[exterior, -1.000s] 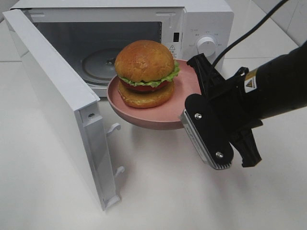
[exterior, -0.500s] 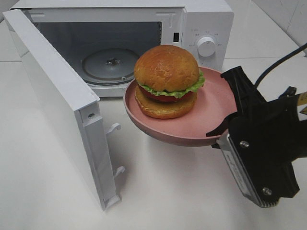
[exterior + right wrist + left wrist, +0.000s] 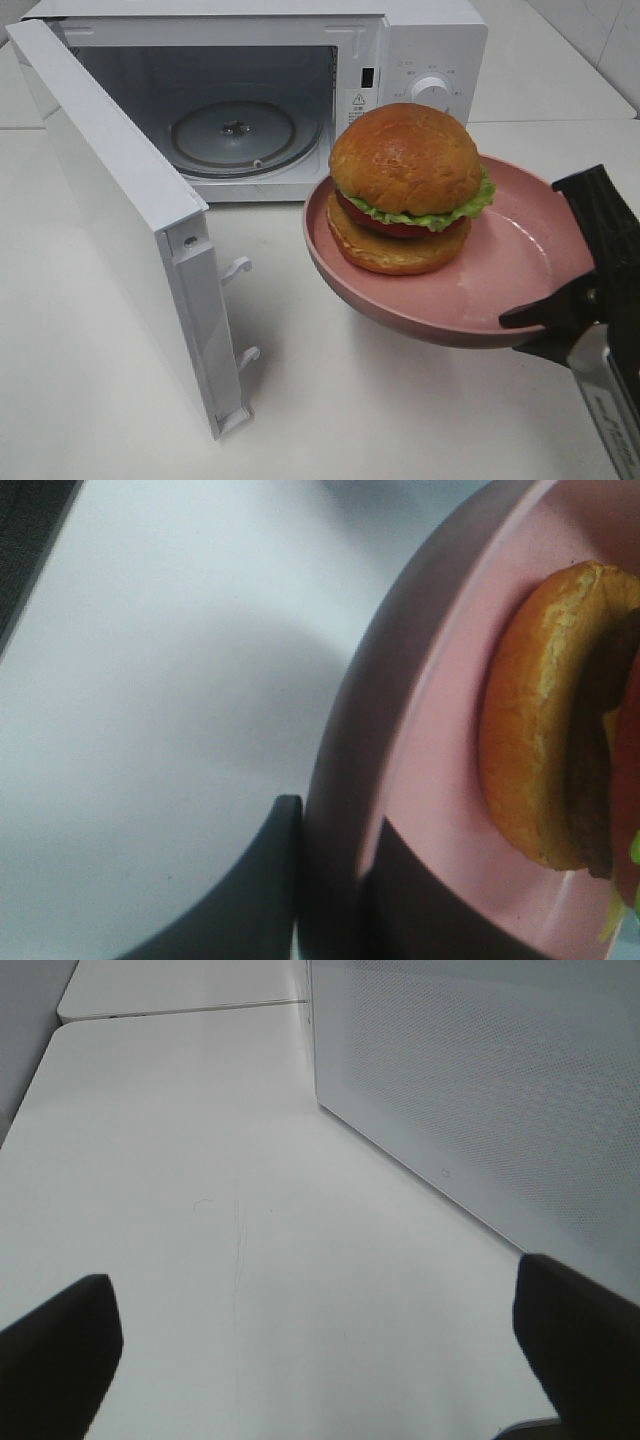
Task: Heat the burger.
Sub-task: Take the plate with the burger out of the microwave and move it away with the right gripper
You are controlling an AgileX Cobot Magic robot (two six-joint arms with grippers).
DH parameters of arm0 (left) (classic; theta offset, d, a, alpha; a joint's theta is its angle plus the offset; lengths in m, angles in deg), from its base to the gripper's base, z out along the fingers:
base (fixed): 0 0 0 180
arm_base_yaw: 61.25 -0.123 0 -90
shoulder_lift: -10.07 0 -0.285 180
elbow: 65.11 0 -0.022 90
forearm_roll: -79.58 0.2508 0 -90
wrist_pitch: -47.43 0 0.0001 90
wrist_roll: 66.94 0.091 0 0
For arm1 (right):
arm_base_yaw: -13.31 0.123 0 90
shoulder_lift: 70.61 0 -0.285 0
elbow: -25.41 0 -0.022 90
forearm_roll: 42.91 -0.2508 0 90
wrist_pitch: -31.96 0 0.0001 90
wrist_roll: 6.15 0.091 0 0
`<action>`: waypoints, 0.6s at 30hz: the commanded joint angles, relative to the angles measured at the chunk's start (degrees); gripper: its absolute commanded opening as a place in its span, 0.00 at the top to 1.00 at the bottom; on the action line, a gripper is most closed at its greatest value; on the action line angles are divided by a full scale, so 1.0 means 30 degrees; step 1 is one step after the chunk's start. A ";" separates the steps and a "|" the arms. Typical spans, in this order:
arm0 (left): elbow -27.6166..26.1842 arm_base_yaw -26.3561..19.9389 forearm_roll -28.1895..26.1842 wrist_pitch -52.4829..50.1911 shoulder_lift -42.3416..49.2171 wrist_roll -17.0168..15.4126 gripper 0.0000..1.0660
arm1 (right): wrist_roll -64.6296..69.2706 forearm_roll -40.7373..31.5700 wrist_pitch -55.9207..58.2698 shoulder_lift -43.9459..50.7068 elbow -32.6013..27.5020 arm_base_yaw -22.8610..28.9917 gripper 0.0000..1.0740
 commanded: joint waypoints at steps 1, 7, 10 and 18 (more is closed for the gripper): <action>0.0038 0.0000 0.0019 -0.0248 0.0325 -0.0095 0.06 | 0.0726 0.0783 -0.0516 0.0707 0.0057 -0.0076 1.00; 0.0038 0.0000 0.0019 -0.0248 0.0325 -0.0095 0.06 | 0.4163 0.3380 0.1700 0.2788 0.0057 -0.0076 0.99; 0.0038 0.0000 0.0019 -0.0248 0.0325 -0.0095 0.06 | 0.5462 0.4450 0.2960 0.3476 0.0057 -0.0076 0.99; 0.0038 0.0000 0.0019 -0.0248 0.0325 -0.0095 0.06 | 0.9626 0.7124 0.5519 0.4545 0.0057 -0.0076 0.99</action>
